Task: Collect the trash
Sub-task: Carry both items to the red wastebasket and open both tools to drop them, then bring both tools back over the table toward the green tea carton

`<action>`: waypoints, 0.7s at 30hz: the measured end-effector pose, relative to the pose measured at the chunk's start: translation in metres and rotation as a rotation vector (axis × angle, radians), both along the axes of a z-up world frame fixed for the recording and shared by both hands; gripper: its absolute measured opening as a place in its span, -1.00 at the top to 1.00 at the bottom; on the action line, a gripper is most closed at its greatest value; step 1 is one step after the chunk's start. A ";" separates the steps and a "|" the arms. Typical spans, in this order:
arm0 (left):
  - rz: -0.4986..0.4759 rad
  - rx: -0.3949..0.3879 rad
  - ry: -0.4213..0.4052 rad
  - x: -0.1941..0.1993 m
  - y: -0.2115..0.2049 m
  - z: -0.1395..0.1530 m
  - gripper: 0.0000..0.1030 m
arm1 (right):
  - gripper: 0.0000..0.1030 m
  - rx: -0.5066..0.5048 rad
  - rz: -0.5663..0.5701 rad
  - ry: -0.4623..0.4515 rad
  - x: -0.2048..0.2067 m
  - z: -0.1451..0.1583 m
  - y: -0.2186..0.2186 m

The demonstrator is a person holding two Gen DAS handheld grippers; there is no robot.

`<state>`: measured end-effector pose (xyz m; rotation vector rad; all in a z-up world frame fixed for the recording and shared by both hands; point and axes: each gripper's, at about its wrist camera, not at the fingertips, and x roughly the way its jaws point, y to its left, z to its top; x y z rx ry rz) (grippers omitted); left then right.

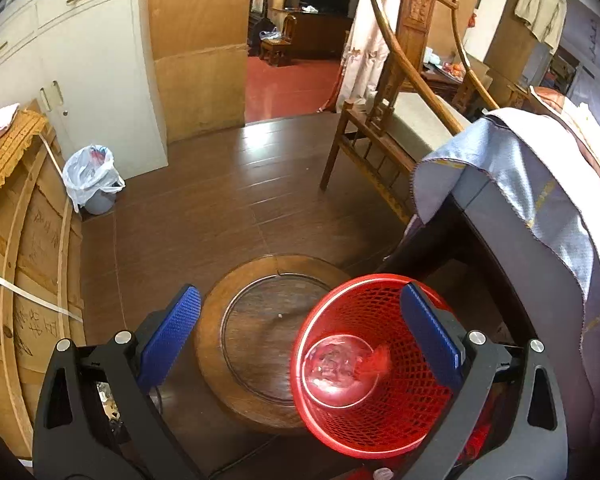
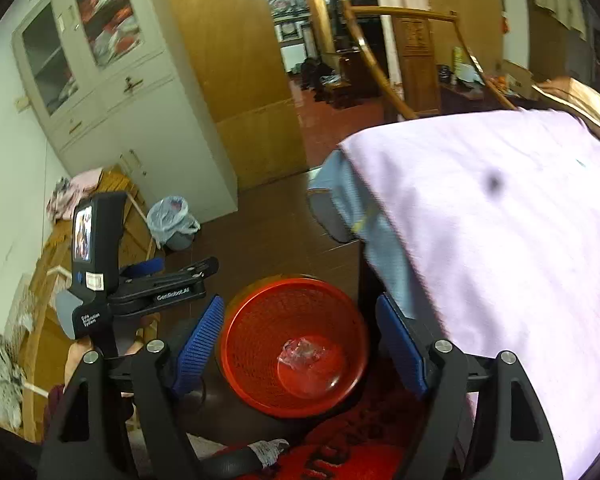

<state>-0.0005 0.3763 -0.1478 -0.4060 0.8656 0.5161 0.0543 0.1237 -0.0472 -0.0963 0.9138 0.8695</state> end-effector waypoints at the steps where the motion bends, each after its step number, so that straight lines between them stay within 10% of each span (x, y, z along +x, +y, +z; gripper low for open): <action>1: -0.009 0.003 -0.001 0.001 -0.004 0.002 -0.87 | -0.51 0.009 -0.016 0.004 0.001 0.001 -0.007; 21: -0.315 0.200 -0.080 0.010 -0.177 0.088 -0.87 | -0.76 0.190 -0.318 -0.145 -0.037 0.046 -0.196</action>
